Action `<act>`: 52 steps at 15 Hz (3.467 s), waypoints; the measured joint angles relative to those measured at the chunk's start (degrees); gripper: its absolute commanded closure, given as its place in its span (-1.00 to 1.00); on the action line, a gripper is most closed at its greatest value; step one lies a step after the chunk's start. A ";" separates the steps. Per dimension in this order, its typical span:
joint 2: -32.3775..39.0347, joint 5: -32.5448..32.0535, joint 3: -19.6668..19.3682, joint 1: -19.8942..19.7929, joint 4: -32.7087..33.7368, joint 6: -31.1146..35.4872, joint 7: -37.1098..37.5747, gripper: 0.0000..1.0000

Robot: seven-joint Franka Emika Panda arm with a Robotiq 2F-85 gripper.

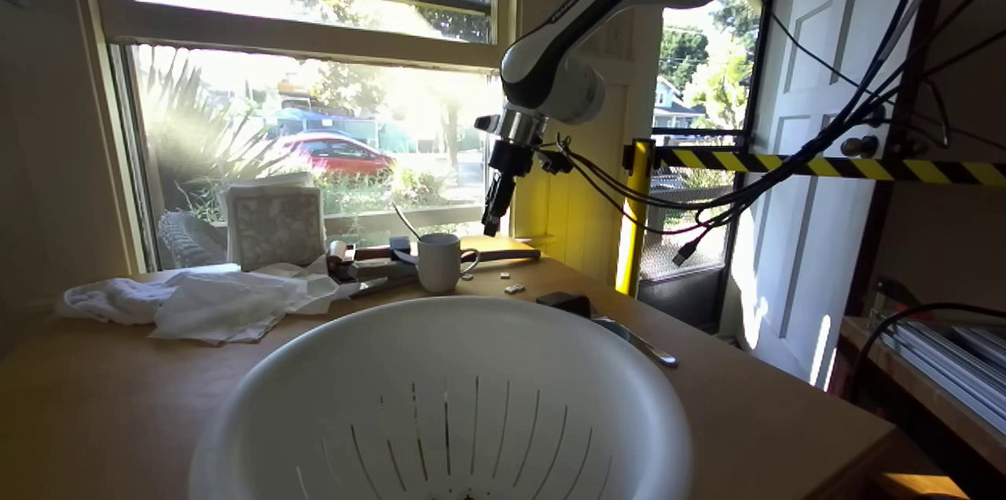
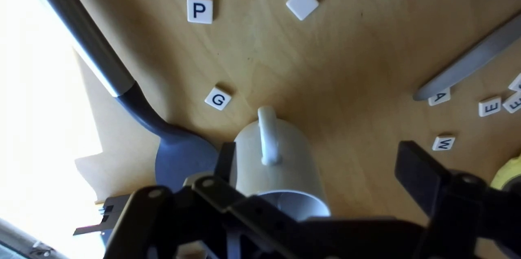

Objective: Move the mug to the left

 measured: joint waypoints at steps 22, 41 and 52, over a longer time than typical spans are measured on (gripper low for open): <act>11.73 7.72 14.82 -13.05 8.23 7.99 -15.45 -0.15; 11.46 7.72 15.05 -13.61 8.30 6.39 -16.73 0.93; 1.04 10.87 16.06 -15.74 0.28 -6.91 -26.93 0.93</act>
